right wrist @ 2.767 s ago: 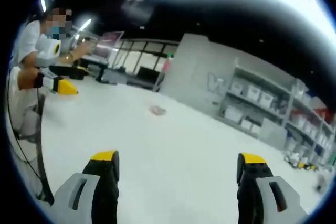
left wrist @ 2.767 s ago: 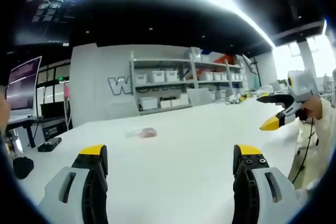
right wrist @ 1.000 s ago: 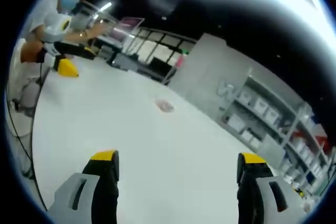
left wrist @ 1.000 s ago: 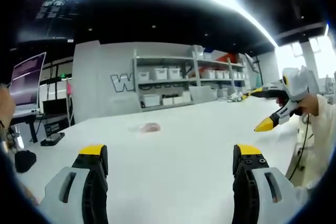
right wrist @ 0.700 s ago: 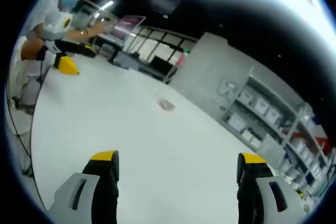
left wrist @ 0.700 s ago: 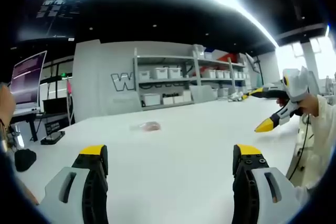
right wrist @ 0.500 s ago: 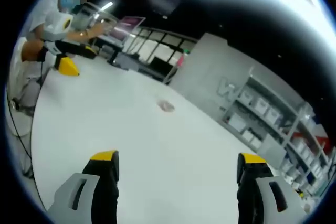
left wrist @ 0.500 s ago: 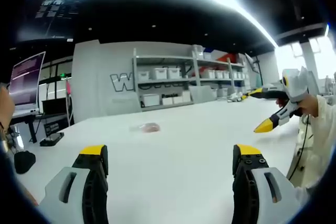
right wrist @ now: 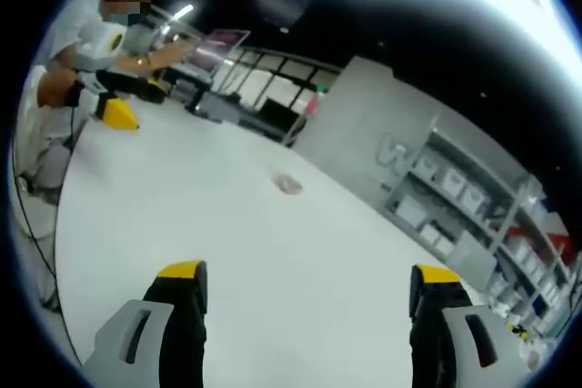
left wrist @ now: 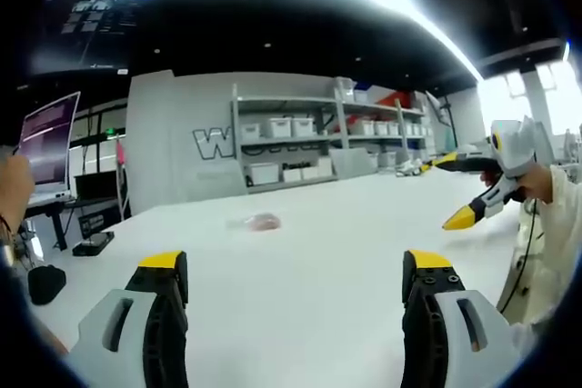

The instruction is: Open the resealable bag by pulling the two sides of the seal apart until the entire bag opening is separated and visibly accessible.

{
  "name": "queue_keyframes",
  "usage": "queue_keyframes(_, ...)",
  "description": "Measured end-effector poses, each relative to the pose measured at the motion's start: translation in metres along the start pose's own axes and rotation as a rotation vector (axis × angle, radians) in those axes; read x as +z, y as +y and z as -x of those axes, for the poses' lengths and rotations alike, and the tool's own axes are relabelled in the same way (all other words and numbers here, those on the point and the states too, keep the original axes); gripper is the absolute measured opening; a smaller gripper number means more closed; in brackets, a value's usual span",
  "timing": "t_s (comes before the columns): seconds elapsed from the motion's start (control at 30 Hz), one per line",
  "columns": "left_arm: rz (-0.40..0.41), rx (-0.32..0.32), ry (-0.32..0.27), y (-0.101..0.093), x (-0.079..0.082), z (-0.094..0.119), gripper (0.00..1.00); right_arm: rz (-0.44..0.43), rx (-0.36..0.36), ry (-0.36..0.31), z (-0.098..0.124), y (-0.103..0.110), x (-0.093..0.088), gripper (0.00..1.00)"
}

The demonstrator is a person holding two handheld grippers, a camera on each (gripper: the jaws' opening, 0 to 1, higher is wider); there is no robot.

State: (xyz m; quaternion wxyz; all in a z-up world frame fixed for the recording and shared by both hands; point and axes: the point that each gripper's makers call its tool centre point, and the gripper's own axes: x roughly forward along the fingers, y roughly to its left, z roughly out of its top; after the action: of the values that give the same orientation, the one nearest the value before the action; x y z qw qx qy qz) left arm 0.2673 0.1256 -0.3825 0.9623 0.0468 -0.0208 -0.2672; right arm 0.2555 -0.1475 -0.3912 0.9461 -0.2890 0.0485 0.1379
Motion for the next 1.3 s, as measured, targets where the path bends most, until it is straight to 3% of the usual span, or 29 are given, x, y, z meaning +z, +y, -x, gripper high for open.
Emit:
queue_keyframes(0.4, 0.017, 0.013, -0.017, 0.006, 0.002, 0.005, 0.96, -0.011, 0.005, -0.029, -0.005, 0.006, 0.012, 0.93)
queue_keyframes(0.87, 0.024, 0.022, -0.009, 0.012, -0.002, 0.003, 0.95, -0.019, 0.023, -0.016, -0.016, 0.009, 0.009, 0.91)
queue_keyframes(1.3, 0.033, 0.016, -0.031, 0.009, 0.008, 0.007, 0.94, -0.034, 0.006, -0.035, -0.011, 0.003, 0.014, 0.91)
